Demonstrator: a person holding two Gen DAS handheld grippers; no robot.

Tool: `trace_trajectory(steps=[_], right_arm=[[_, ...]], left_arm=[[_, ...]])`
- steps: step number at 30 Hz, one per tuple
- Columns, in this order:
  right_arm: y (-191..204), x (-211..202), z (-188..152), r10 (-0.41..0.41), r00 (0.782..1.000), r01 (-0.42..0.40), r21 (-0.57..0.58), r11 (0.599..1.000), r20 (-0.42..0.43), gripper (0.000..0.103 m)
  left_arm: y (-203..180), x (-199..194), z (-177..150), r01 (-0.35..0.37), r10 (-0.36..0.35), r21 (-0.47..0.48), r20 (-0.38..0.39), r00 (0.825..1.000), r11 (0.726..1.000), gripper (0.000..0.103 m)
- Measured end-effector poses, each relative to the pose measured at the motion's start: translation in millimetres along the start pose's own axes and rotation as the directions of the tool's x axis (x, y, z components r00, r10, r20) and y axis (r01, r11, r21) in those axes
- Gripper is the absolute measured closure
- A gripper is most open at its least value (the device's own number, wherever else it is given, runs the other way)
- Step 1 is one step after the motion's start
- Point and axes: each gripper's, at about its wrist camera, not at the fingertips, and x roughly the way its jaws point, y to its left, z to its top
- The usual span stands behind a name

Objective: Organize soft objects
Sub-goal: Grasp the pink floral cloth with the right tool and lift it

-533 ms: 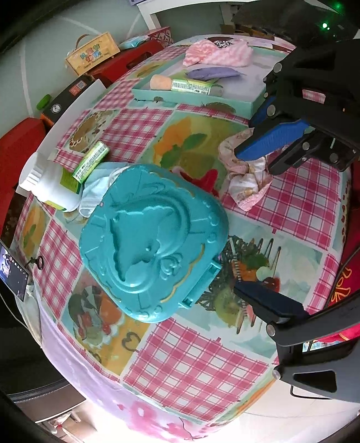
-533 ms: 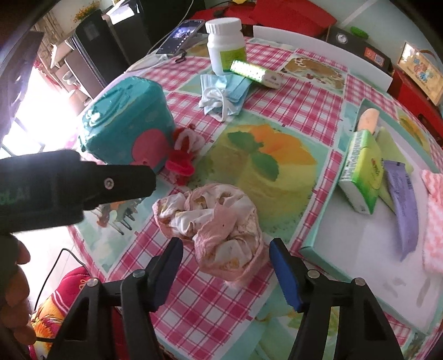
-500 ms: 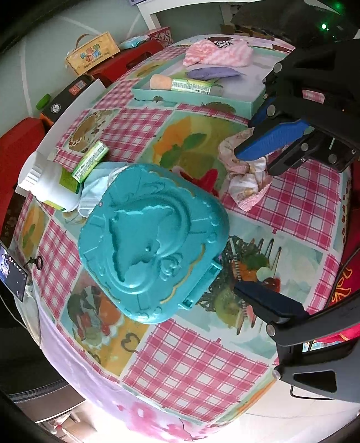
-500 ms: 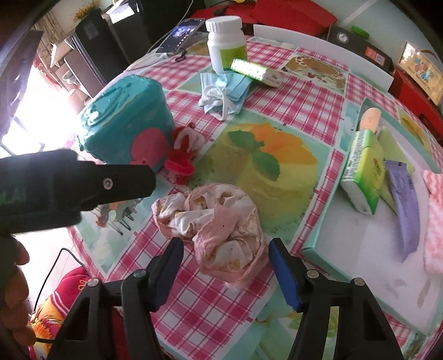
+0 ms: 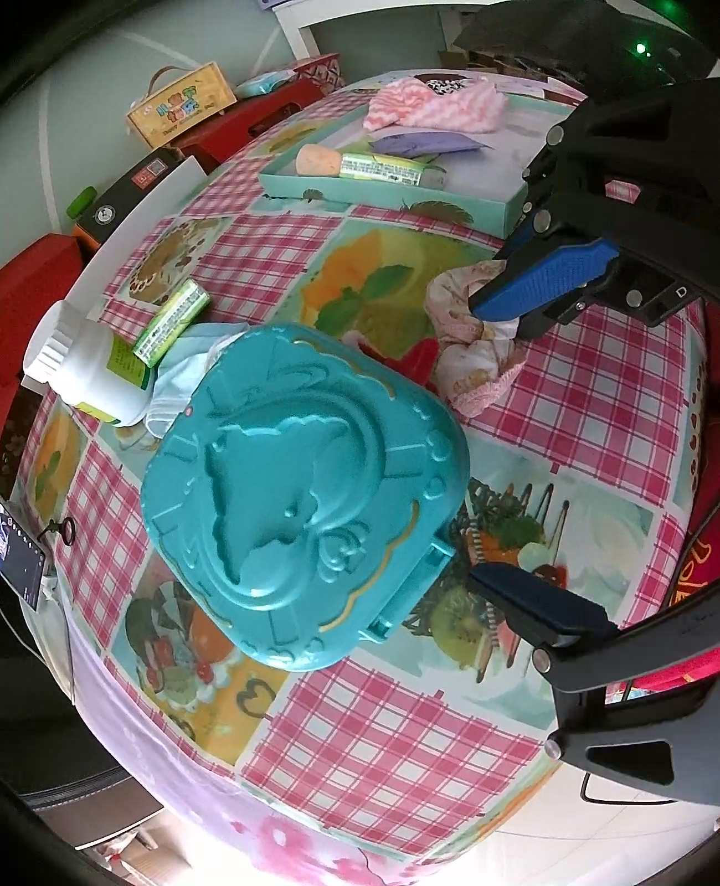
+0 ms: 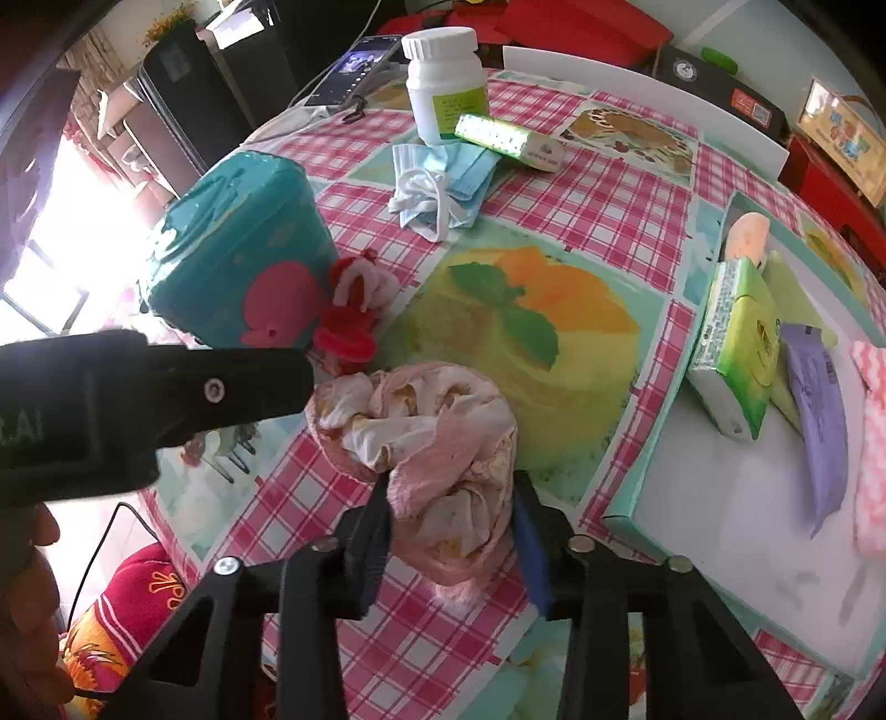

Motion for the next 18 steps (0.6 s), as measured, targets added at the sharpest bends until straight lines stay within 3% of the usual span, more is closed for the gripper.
trace_trajectory(steps=[6,14,18], right_arm=[[-2.5,-3.7,-2.9,0.010,1.000,-0.010,-0.004,1.000,0.004,0.066],[-8.0,-11.0,-9.9,0.043,0.999,-0.043,0.010,0.999,0.020,0.084],[-9.2,-21.5,-14.3,0.060,0.997,-0.060,0.016,0.998,0.048,0.085]], left_arm=[[-2.5,1.6,0.6,-0.010,0.010,0.005,-0.002,1.000,1.000,0.014],[-8.5,1.1,0.5,-0.023,0.023,0.019,0.005,1.000,1.000,0.014],[-12.6,0.5,0.9,-0.024,0.024,0.029,0.004,1.000,0.999,0.022]])
